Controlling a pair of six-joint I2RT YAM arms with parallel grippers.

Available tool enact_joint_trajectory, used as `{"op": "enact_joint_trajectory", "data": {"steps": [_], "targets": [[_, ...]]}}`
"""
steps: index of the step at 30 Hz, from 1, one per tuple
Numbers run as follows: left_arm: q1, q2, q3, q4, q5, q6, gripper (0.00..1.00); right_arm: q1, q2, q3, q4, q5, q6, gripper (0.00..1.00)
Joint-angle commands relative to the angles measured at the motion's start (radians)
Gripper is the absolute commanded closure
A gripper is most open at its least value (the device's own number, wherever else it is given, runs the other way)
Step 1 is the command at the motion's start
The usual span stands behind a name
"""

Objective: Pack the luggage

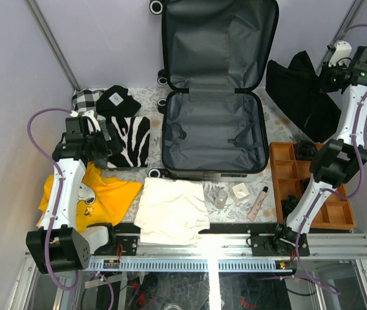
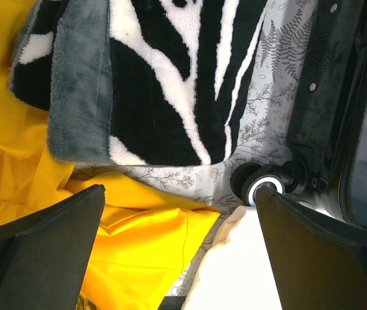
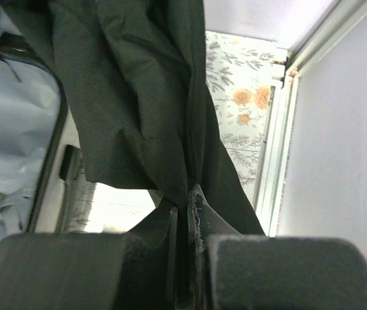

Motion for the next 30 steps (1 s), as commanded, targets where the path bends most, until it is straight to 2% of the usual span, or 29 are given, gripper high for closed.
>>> {"op": "enact_joint_trajectory", "data": {"steps": [1,6,11,17,23,30], "targets": [[0.011,0.003,0.018,0.047,0.023,-0.02,0.0,0.002,-0.147,0.068,0.055,-0.084,0.098,1.0],[0.013,0.007,0.022,0.048,0.025,-0.023,0.0,0.006,-0.248,-0.032,0.077,-0.108,0.251,1.0],[0.016,0.005,0.023,0.048,0.032,-0.027,0.0,0.039,-0.393,-0.253,0.113,-0.084,0.349,1.0],[0.02,0.003,0.018,0.05,0.043,-0.033,0.0,0.201,-0.571,-0.557,0.227,-0.004,0.411,1.0],[0.027,-0.012,0.02,0.049,0.044,-0.034,0.0,0.377,-0.573,-0.703,0.333,0.046,0.493,1.0],[0.034,-0.019,0.003,0.054,0.044,-0.036,0.0,0.526,-0.488,-0.71,0.412,0.126,0.499,1.0]]}}
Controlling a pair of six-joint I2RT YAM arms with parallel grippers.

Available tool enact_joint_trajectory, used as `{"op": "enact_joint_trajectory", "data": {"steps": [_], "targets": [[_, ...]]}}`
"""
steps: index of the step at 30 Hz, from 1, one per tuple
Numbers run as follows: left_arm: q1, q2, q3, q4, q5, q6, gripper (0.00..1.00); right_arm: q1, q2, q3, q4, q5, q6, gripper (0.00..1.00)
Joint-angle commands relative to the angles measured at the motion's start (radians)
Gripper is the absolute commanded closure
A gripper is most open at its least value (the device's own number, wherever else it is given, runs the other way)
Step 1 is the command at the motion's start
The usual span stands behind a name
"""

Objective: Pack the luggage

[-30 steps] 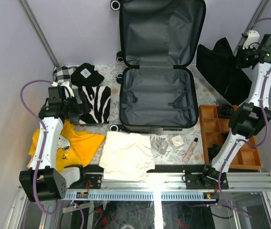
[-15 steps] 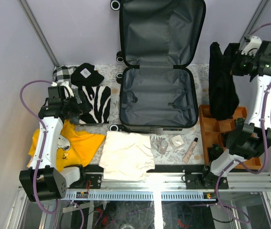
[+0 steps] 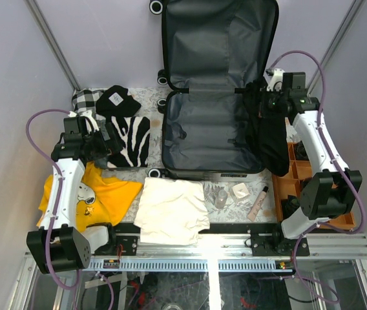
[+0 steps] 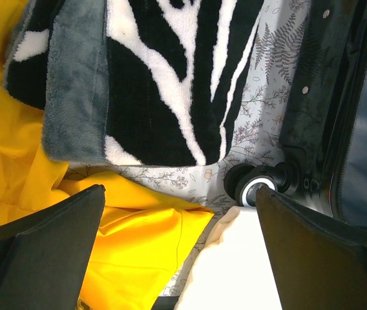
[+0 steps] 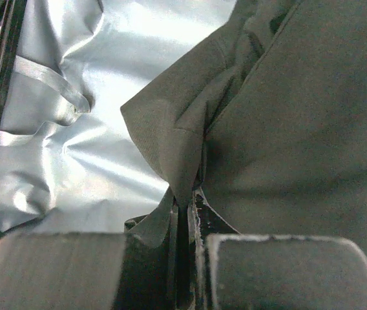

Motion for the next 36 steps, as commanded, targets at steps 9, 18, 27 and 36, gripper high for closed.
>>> {"op": "enact_joint_trajectory", "data": {"steps": [9,18,27,36], "targets": [[0.018,-0.006,0.006,0.056,0.013,-0.016,0.0,0.233,0.196,0.043,0.321,0.042,0.004,1.0],[0.018,-0.005,0.005,0.047,-0.006,-0.005,0.0,0.26,0.376,0.033,0.4,-0.063,-0.075,1.0],[0.02,0.011,0.013,0.046,-0.005,-0.009,0.0,0.262,0.463,0.068,0.288,-0.259,-0.173,1.0],[0.02,0.003,0.011,0.043,-0.012,-0.006,0.0,0.262,0.468,0.087,0.088,-0.302,-0.35,1.0]]}}
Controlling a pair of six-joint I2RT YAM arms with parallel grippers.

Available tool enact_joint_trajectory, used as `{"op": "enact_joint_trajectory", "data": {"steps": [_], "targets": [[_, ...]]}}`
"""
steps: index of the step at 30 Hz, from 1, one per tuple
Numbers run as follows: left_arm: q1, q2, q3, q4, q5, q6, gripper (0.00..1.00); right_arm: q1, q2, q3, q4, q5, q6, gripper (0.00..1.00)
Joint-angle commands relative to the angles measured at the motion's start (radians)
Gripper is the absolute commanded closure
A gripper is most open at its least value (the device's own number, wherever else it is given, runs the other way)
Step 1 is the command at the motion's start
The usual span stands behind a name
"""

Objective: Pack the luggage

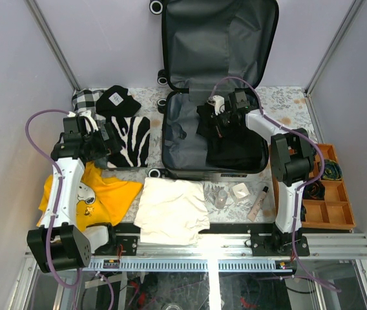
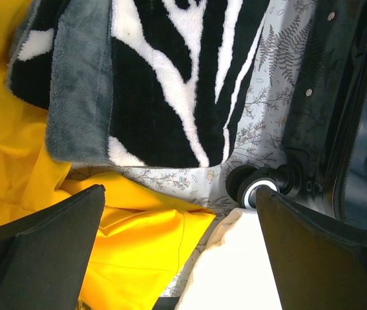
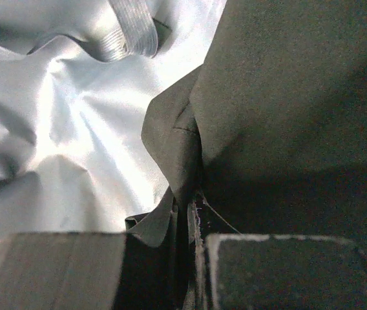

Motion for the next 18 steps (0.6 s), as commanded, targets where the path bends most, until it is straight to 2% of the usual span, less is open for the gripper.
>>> {"op": "enact_joint_trajectory", "data": {"steps": [1,3,9,10,15,18], "targets": [[0.007,-0.005,0.01,0.041,-0.012,-0.006,0.0,0.004,-0.013,0.057,-0.125,-0.043,-0.111,1.0],[0.009,-0.003,0.01,0.042,-0.011,-0.007,0.0,0.003,-0.011,0.085,-0.139,-0.023,-0.094,0.86],[0.009,0.01,0.036,0.035,-0.007,0.021,0.0,0.001,-0.047,0.241,-0.177,-0.06,-0.001,0.15],[0.009,0.01,0.041,0.034,-0.004,0.03,0.0,0.0,-0.056,0.268,-0.182,-0.067,0.012,0.1],[0.008,0.018,0.068,0.033,0.023,0.11,0.0,-0.009,-0.083,0.386,-0.26,-0.09,0.04,0.11],[0.006,0.038,0.098,0.012,0.054,0.19,0.0,-0.018,-0.109,0.334,-0.297,-0.082,0.015,0.15]]}}
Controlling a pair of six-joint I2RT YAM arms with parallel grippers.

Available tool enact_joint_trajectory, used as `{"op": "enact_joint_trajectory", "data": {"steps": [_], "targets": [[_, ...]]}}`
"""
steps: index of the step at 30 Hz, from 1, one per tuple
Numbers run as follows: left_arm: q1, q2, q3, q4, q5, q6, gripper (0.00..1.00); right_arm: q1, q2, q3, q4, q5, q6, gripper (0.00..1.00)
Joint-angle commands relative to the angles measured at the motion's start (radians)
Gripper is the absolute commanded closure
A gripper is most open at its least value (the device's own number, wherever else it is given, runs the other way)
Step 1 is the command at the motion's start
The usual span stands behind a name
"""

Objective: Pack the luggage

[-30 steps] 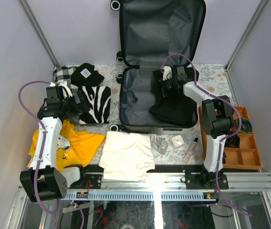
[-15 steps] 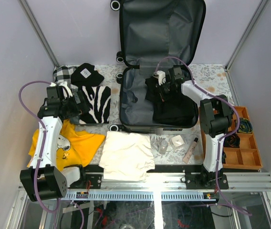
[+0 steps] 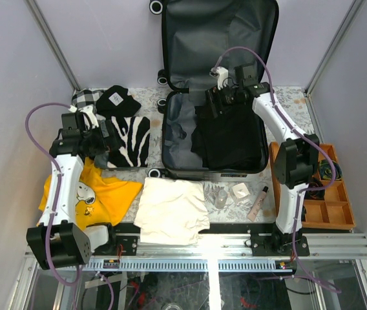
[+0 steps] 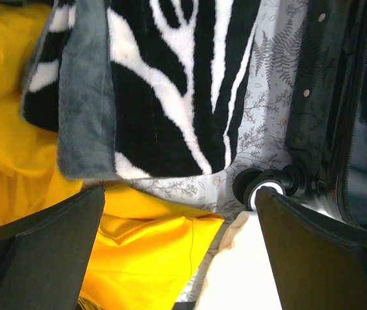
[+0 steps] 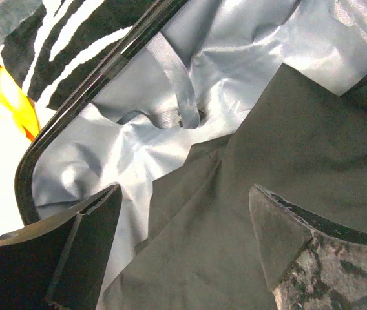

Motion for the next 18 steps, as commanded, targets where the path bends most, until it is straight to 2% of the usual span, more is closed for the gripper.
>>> {"op": "enact_joint_trajectory", "data": {"steps": [1,5,9,14,18], "targets": [[0.007,0.03,0.073,0.006,0.062,0.148,0.0,-0.013,-0.096,-0.047,-0.091,-0.019,-0.014,0.16],[0.006,0.085,0.12,-0.029,0.125,0.241,0.0,-0.029,-0.123,-0.213,-0.036,0.004,-0.02,0.18],[-0.001,0.154,0.157,-0.051,0.165,0.295,0.0,-0.071,-0.07,-0.298,0.022,0.006,0.006,0.2],[-0.065,0.232,0.165,-0.044,0.094,0.317,0.0,-0.165,0.035,-0.285,0.039,0.021,0.03,0.21],[-0.07,0.275,0.161,0.027,0.043,0.304,0.0,-0.211,0.098,-0.238,0.029,0.057,0.037,0.21]]}}
